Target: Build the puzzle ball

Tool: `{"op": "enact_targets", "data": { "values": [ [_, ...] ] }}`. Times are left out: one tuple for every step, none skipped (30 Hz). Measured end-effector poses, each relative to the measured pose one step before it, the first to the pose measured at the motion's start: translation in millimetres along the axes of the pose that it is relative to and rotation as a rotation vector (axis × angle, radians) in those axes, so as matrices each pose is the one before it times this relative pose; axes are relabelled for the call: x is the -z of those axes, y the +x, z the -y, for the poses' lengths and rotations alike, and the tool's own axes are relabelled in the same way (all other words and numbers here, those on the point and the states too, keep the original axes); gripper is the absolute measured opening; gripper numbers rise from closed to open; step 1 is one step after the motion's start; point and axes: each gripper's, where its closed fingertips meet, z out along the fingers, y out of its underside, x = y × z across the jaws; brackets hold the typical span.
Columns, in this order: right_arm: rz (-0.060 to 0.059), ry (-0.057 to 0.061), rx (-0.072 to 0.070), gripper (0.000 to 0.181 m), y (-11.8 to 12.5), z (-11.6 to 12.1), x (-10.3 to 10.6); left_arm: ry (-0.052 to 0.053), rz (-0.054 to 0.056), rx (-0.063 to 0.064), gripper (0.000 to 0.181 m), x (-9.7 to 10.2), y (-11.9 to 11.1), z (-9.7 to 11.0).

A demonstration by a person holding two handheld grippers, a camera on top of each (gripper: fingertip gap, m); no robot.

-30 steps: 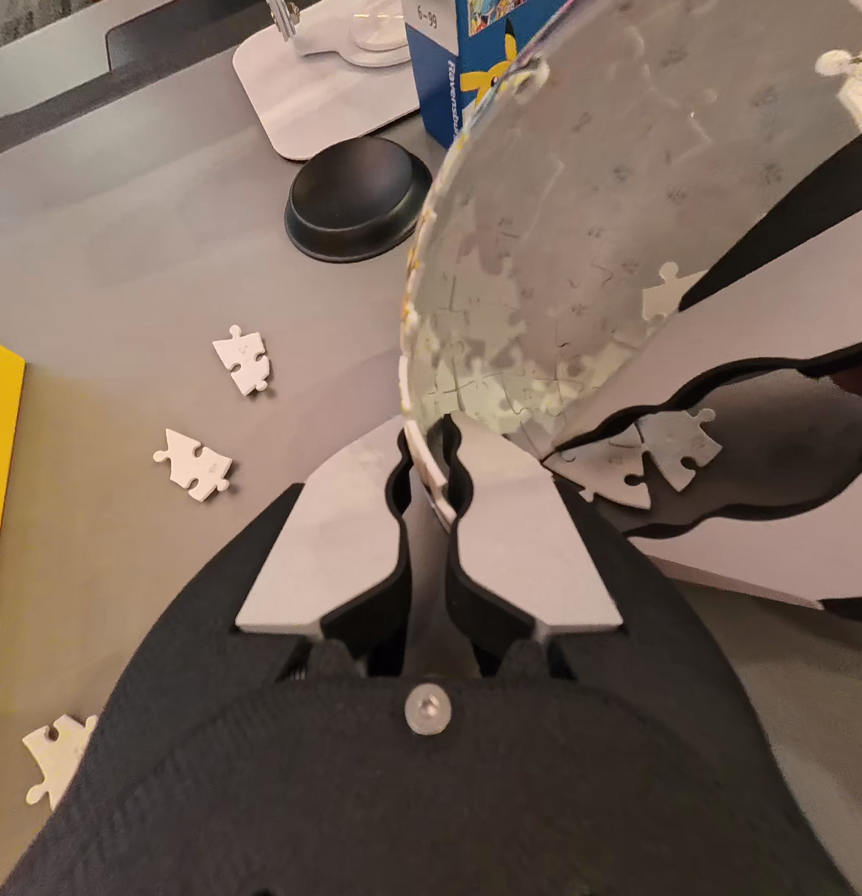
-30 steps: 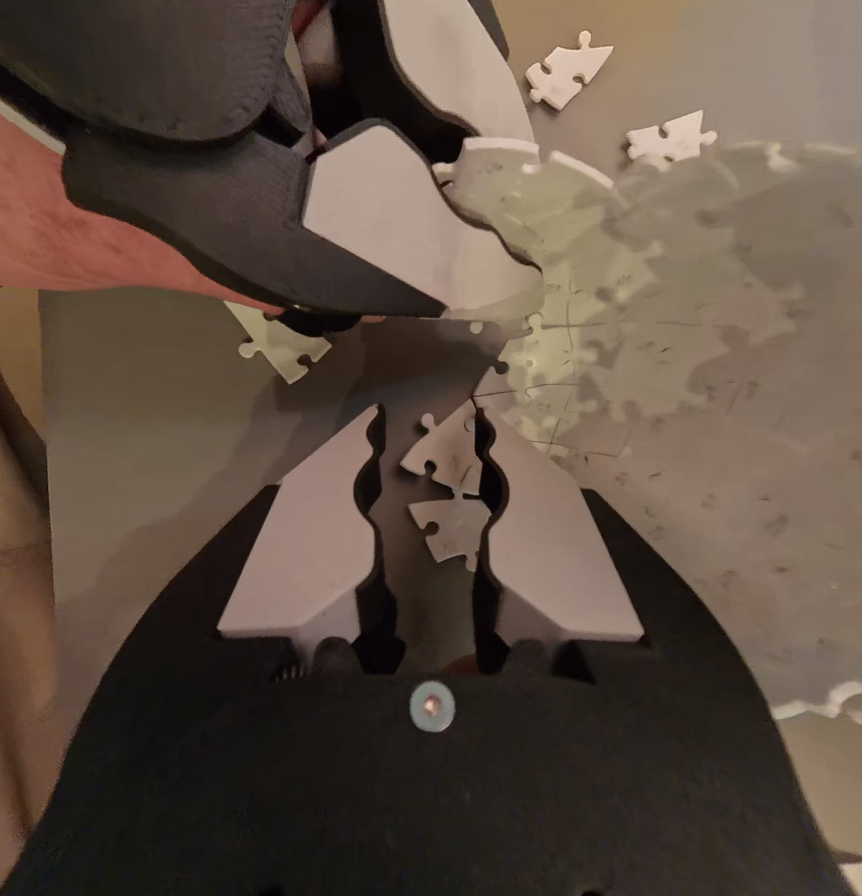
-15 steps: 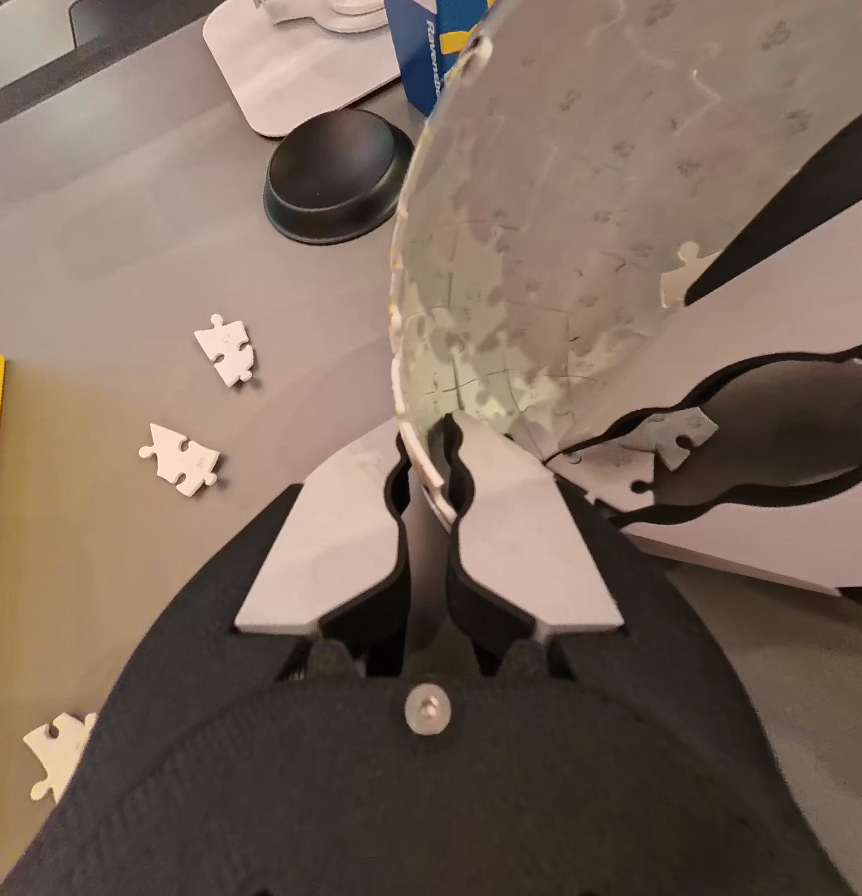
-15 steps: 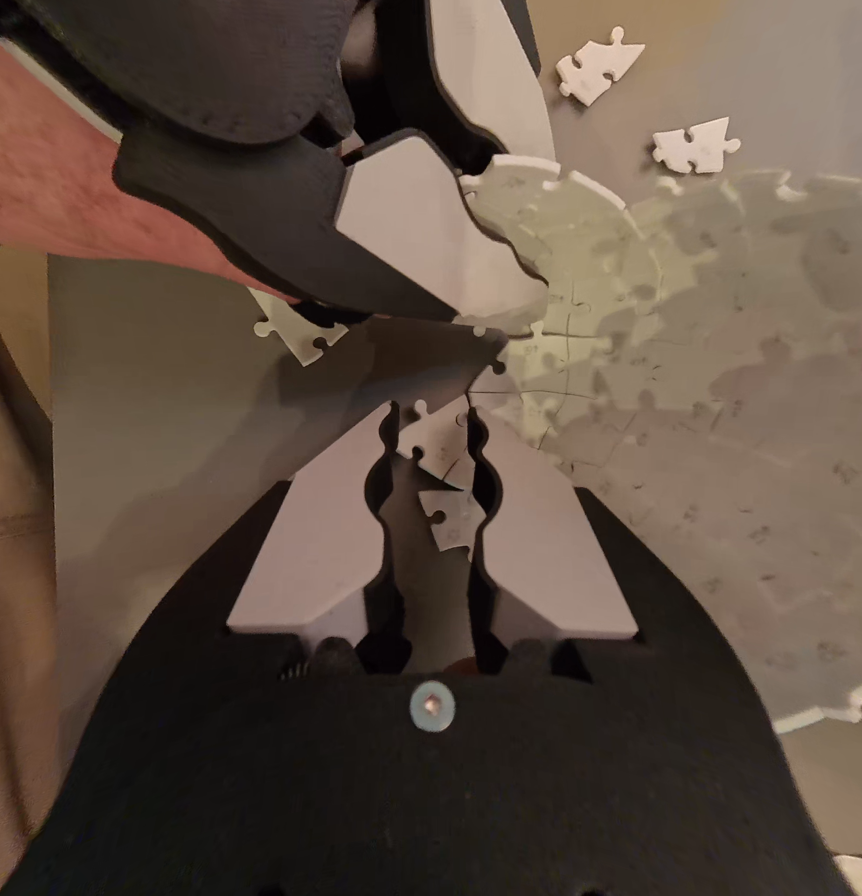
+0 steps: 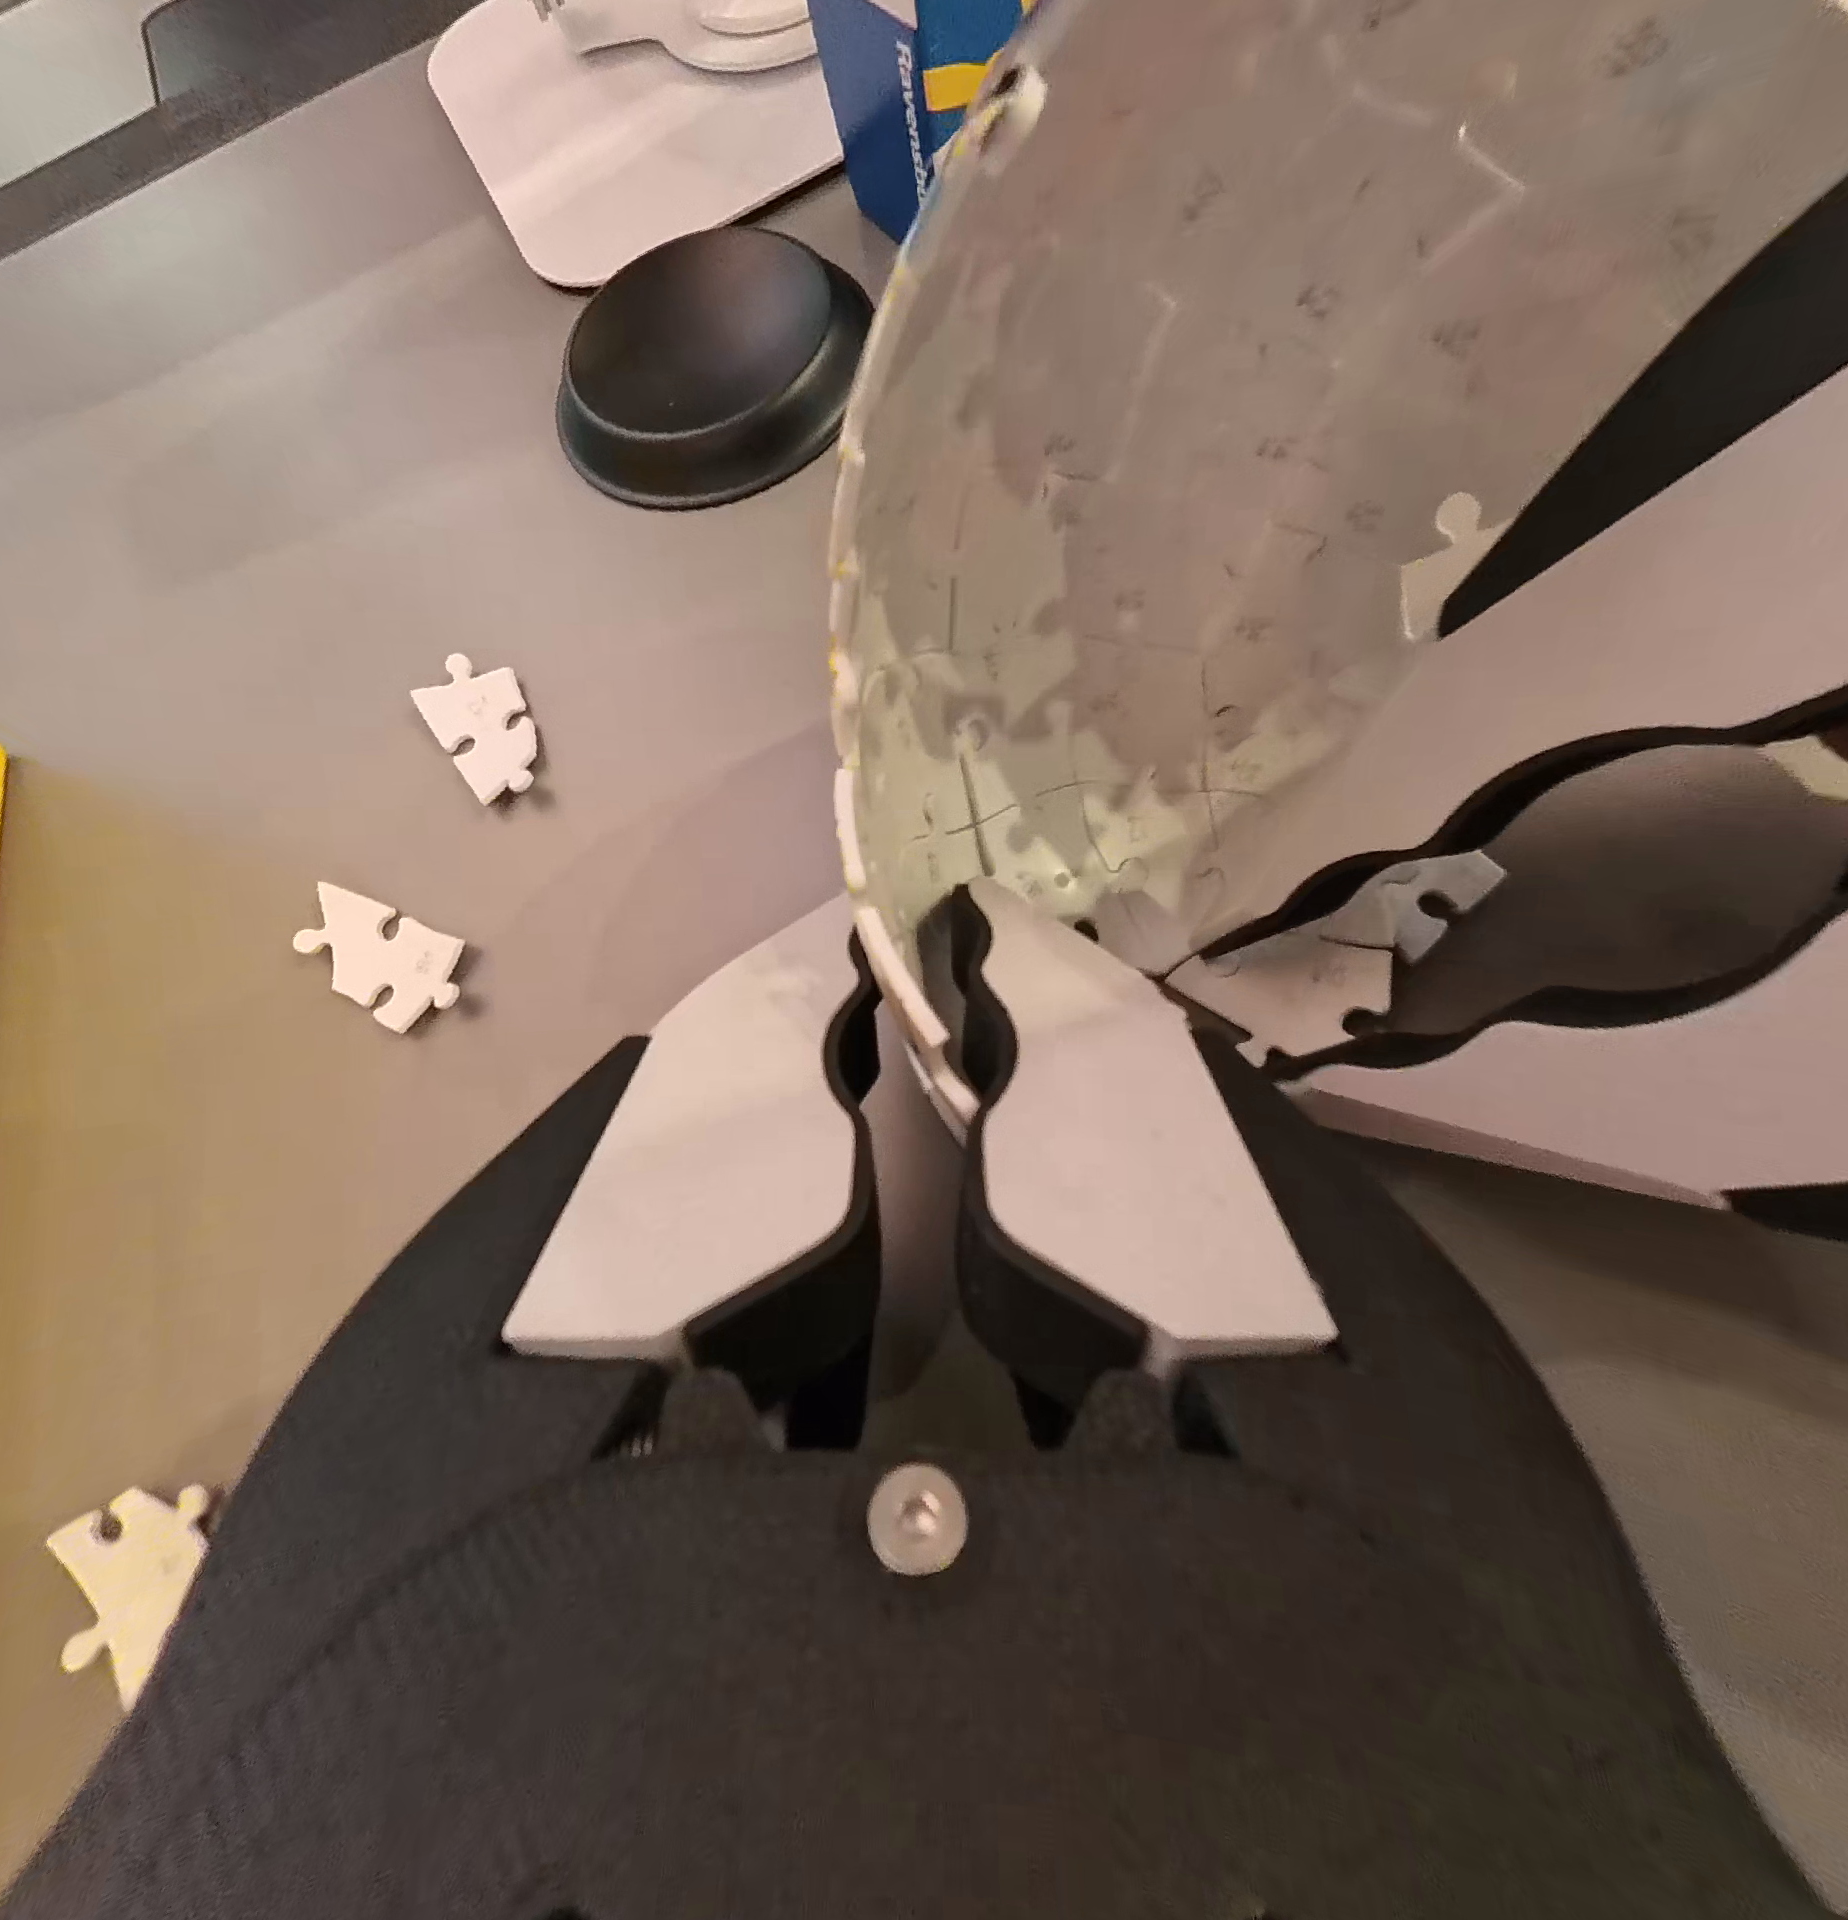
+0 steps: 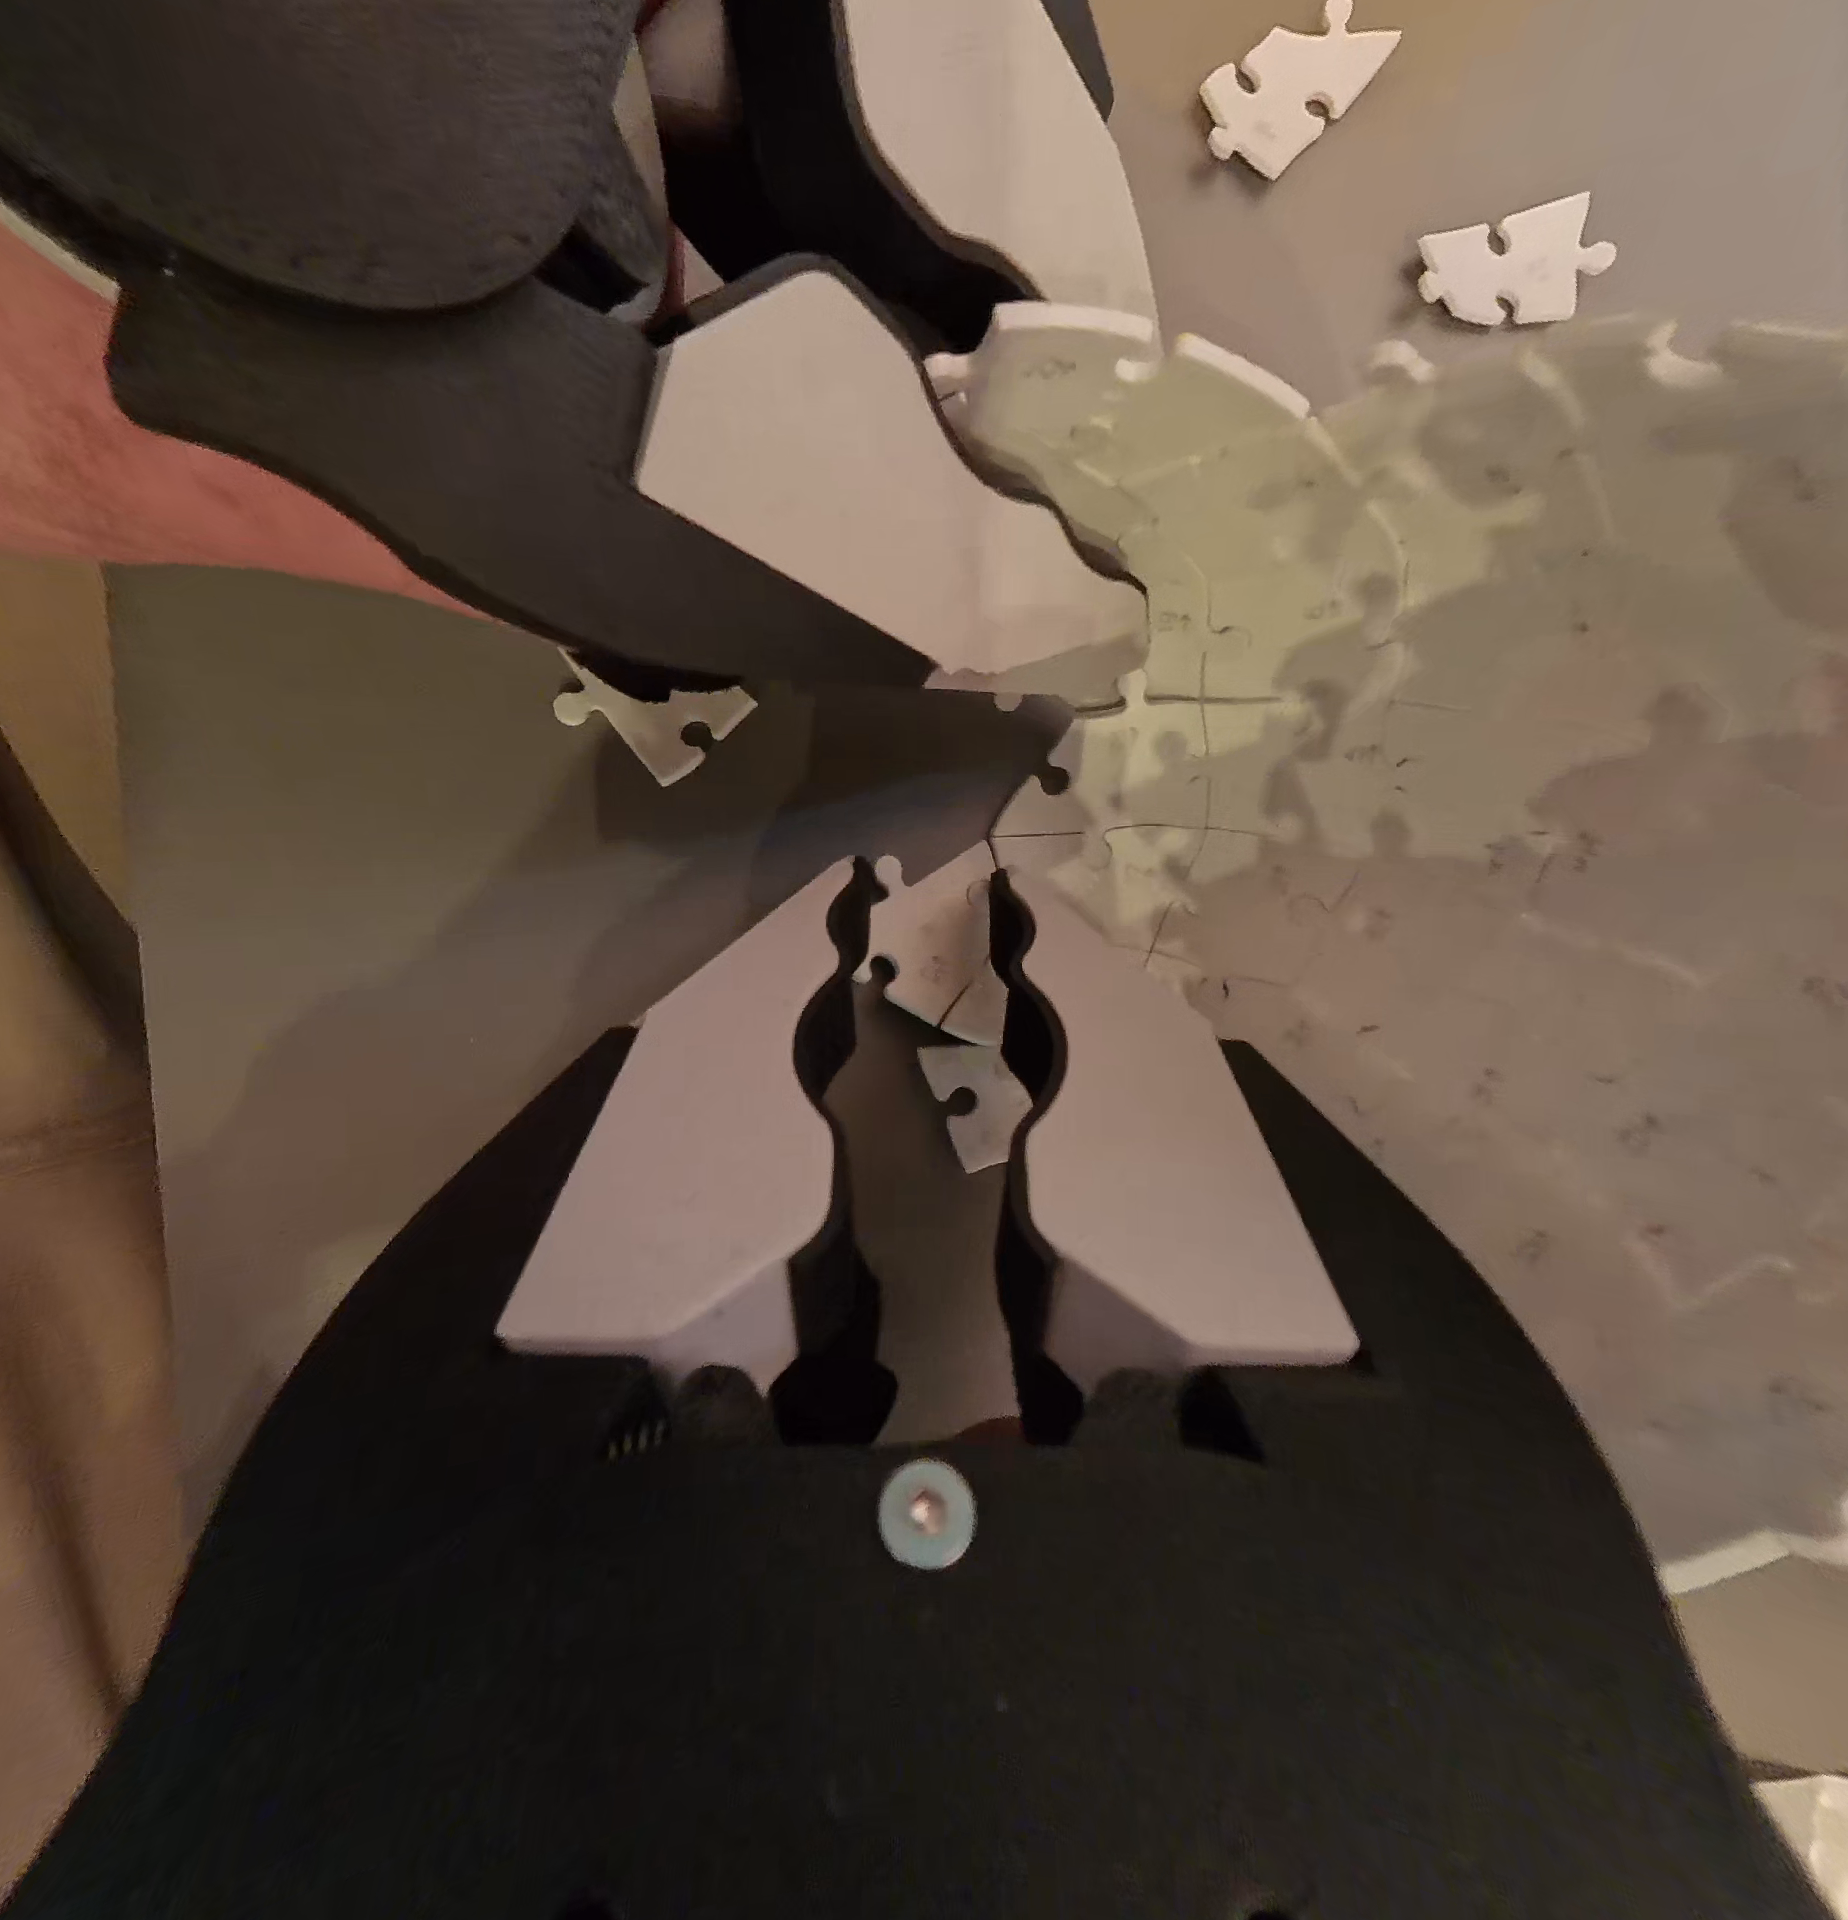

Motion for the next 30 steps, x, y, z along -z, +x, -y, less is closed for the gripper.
{"op": "enact_targets", "data": {
  "values": [
    [-0.0051, -0.0062, -0.0012, 0.022, -0.38, -0.34, -0.02, 0.0028, 0.0007, 0.0003, 0.011, 1.23, 0.38, -0.33],
    [0.0025, -0.0062, -0.0056, 0.022, 0.05, -0.08, 0.03, 0.0002, 0.0027, -0.0037, 0.011, 0.69, 0.19, -0.39],
    [0.0035, -0.0081, -0.0061, 0.022, 0.02, -0.13, 0.00, -0.0009, 0.0027, -0.0032, 0.011, 0.33, 0.20, -0.44],
    [0.0006, -0.0054, -0.0010, 0.022, 0.02, 0.02, -0.04, 0.0016, 0.0032, -0.0011, 0.011, 0.36, 0.17, -0.04],
    [0.0004, -0.0003, 0.0001, 0.022, -0.04, 0.04, -0.03, 0.0015, 0.0014, 0.0009, 0.011, 0.19, 0.19, 0.15],
    [0.0014, 0.0032, -0.0035, 0.022, 0.06, -0.09, 0.06, 0.0003, 0.0011, 0.0004, 0.011, 0.21, 0.12, -0.10],
    [0.0030, 0.0019, -0.0098, 0.022, 0.03, -0.14, -0.01, 0.0006, 0.0010, 0.0006, 0.011, 0.27, -0.04, -0.17],
    [0.0013, -0.0025, -0.0035, 0.022, -0.03, 0.05, -0.02, 0.0010, -0.0005, 0.0011, 0.011, 0.30, 0.18, -0.04],
    [-0.0020, -0.0075, 0.0001, 0.023, -0.14, -0.12, -0.03, -0.0007, -0.0017, 0.0025, 0.011, 0.13, 0.12, -0.22],
    [-0.0030, -0.0098, 0.0027, 0.023, -0.13, 0.03, 0.00, -0.0041, 0.0008, 0.0004, 0.011, 0.12, -0.09, -0.91],
    [-0.0022, -0.0089, 0.0000, 0.023, -0.06, -0.01, 0.01, -0.0018, 0.0060, -0.0092, 0.011, 0.37, -0.19, -0.82],
    [-0.0015, -0.0075, -0.0055, 0.023, 0.00, -0.14, -0.06, 0.0014, 0.0066, -0.0101, 0.011, 0.51, 0.03, -0.20],
    [-0.0017, -0.0042, -0.0015, 0.023, -0.05, 0.02, 0.07, -0.0001, 0.0036, -0.0037, 0.011, 0.28, 0.11, -0.16],
    [-0.0009, -0.0027, -0.0012, 0.023, 0.01, -0.02, -0.02, -0.0010, -0.0024, 0.0040, 0.011, -0.02, 0.00, -0.20],
    [0.0004, -0.0049, -0.0006, 0.023, 0.03, 0.04, 0.01, -0.0010, -0.0042, 0.0053, 0.011, -0.18, 0.02, -0.15],
    [-0.0010, -0.0046, 0.0058, 0.022, 0.07, 0.05, -0.03, -0.0027, -0.0008, 0.0030, 0.011, -0.20, -0.39, -0.33],
    [-0.0060, -0.0004, 0.0168, 0.022, -0.04, 0.37, 0.06, 0.0000, 0.0023, 0.0003, 0.011, 0.08, -0.36, -0.09],
    [-0.0070, 0.0057, 0.0157, 0.021, -0.11, 0.06, 0.37, 0.0011, 0.0032, -0.0027, 0.011, 0.29, -0.12, 0.22],
    [0.0013, 0.0063, -0.0007, 0.020, -0.67, -0.26, 1.02, -0.0042, -0.0005, -0.0043, 0.011, -0.31, 0.38, -0.55],
    [0.0001, -0.0030, 0.0036, 0.021, -0.22, -1.71, 2.01, -0.0068, -0.0023, -0.0019, 0.010, -0.34, 0.34, -1.08],
    [-0.0166, -0.0069, 0.0149, 0.025, 1.34, -1.99, 3.48, -0.0059, -0.0040, -0.0004, 0.010, -0.42, 0.52, -0.84],
    [0.0004, 0.0147, -0.0029, 0.026, -1.44, 1.24, 5.45, 0.0010, -0.0002, -0.0006, 0.010, -0.01, 0.06, 0.23],
    [0.0170, 0.0293, -0.0159, 0.027, -3.97, 3.03, 6.40, 0.0005, 0.0006, 0.0011, 0.010, 0.10, -0.29, 0.01],
    [-0.0012, 0.0308, -0.0068, 0.028, -1.70, 2.25, 6.97, -0.0008, -0.0008, 0.0034, 0.010, -0.11, -0.17, -0.09],
    [-0.0199, 0.0181, 0.0012, 0.029, 1.64, -0.03, 7.43, -0.0011, -0.0019, 0.0023, 0.010, -0.16, -0.11, -0.06],
    [-0.0059, 0.0086, -0.0062, 0.030, 0.91, -1.40, 7.46, -0.0014, -0.0020, 0.0004, 0.010, -0.26, 0.08, -0.18],
    [0.0117, 0.0180, -0.0155, 0.028, -0.75, -0.21, 7.26, -0.0023, -0.0023, 0.0008, 0.010, -0.27, 0.24, -0.22],
    [0.0112, 0.0197, -0.0171, 0.027, -1.18, 0.07, 6.63, -0.0003, -0.0020, 0.0010, 0.010, -0.14, 0.11, 0.05],
    [-0.0070, 0.0069, -0.0092, 0.027, 0.58, -1.41, 6.05, -0.0005, -0.0035, 0.0014, 0.010, 0.02, 0.13, -0.01],
    [-0.0109, 0.0071, -0.0010, 0.027, 0.95, -1.29, 5.76, 0.0007, -0.0039, 0.0030, 0.011, 0.01, 0.12, 0.04]
  ]
}}
